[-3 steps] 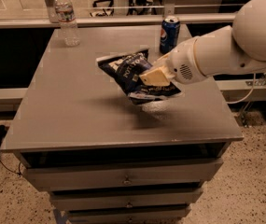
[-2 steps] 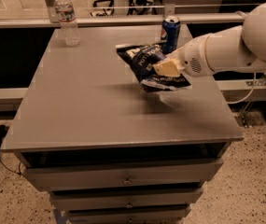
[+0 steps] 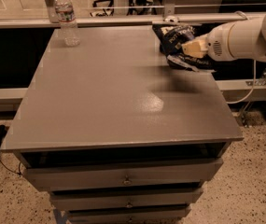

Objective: Move blue chip bag near pepsi can

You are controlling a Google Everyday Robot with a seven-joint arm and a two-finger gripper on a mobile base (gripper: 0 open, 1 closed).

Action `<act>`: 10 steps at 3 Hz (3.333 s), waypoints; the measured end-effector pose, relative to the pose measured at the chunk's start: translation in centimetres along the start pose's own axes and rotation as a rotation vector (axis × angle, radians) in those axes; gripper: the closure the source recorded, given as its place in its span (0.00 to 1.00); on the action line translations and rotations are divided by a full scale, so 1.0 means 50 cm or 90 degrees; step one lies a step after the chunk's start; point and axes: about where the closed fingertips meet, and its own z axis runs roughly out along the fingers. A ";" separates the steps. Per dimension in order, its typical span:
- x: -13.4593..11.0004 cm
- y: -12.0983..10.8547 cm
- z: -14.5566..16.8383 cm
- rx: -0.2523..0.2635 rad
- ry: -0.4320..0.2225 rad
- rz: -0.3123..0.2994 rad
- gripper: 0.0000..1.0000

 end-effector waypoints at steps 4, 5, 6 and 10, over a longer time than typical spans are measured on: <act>-0.008 -0.168 -0.025 0.153 -0.069 0.083 1.00; -0.014 -0.183 0.019 0.155 -0.073 0.096 1.00; -0.014 -0.206 0.060 0.164 -0.069 0.105 1.00; 0.032 -0.205 0.156 0.142 -0.048 0.157 1.00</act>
Offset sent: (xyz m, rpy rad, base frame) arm 0.0159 -0.0914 0.0166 0.0332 -0.0932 -0.2929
